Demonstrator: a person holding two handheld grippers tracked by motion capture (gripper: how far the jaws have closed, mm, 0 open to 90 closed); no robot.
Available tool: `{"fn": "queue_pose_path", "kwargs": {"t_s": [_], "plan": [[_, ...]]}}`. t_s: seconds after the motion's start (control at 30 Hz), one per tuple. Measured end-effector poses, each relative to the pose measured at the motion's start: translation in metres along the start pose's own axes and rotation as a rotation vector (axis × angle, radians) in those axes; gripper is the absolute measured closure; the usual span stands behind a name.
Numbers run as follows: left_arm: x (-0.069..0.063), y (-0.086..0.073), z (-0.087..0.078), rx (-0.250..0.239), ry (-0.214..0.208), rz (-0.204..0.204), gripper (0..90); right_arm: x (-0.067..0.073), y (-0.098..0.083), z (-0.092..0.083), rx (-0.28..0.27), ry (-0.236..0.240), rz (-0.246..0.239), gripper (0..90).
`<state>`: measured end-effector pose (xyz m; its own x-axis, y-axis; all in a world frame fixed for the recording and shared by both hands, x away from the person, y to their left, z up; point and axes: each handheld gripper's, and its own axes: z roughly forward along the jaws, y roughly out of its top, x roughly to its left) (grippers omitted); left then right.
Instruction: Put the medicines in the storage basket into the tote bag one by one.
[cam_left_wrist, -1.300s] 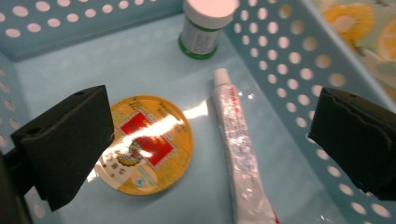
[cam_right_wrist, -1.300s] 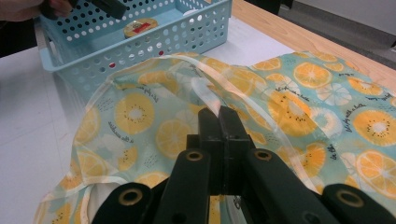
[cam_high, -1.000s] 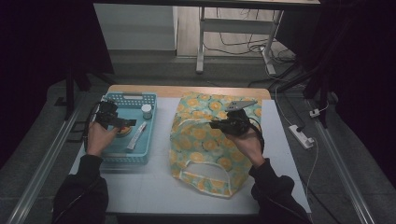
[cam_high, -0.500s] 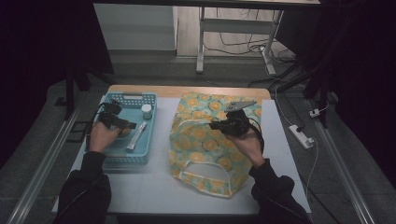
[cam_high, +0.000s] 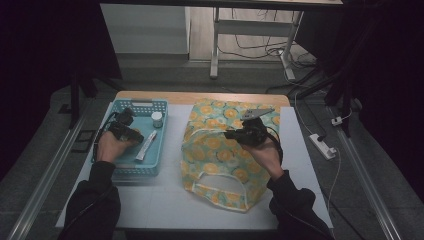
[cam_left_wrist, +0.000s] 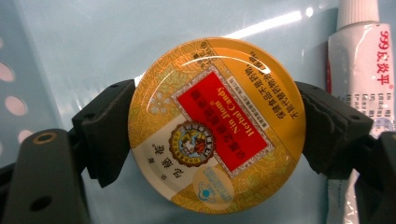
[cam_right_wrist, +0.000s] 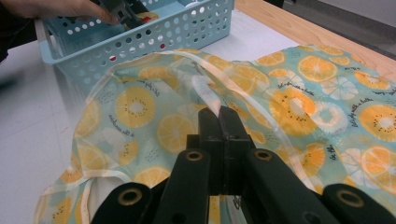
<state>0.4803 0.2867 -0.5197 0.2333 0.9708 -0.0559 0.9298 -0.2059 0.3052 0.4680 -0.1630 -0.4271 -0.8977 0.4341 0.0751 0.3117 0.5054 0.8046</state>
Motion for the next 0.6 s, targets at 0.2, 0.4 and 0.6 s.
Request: {"fn": "queue_pose_path", "kwargs": {"t_s": [0.2, 0.4, 0.6], "plan": [[0.004, -0.001, -0.007, -0.043, -0.045, -0.039, 20.3, 0.0, 0.0, 0.0, -0.003, 0.0, 0.0, 90.0], [0.003, -0.003, -0.016, -0.11, -0.081, -0.027, 20.4, 0.0, 0.0, -0.001, -0.005, -0.001, 0.003, 90.0], [-0.003, -0.004, -0.035, -0.185, -0.111, 0.004, 20.4, -0.001, 0.001, -0.002, -0.015, -0.003, 0.002, 90.0]]}}
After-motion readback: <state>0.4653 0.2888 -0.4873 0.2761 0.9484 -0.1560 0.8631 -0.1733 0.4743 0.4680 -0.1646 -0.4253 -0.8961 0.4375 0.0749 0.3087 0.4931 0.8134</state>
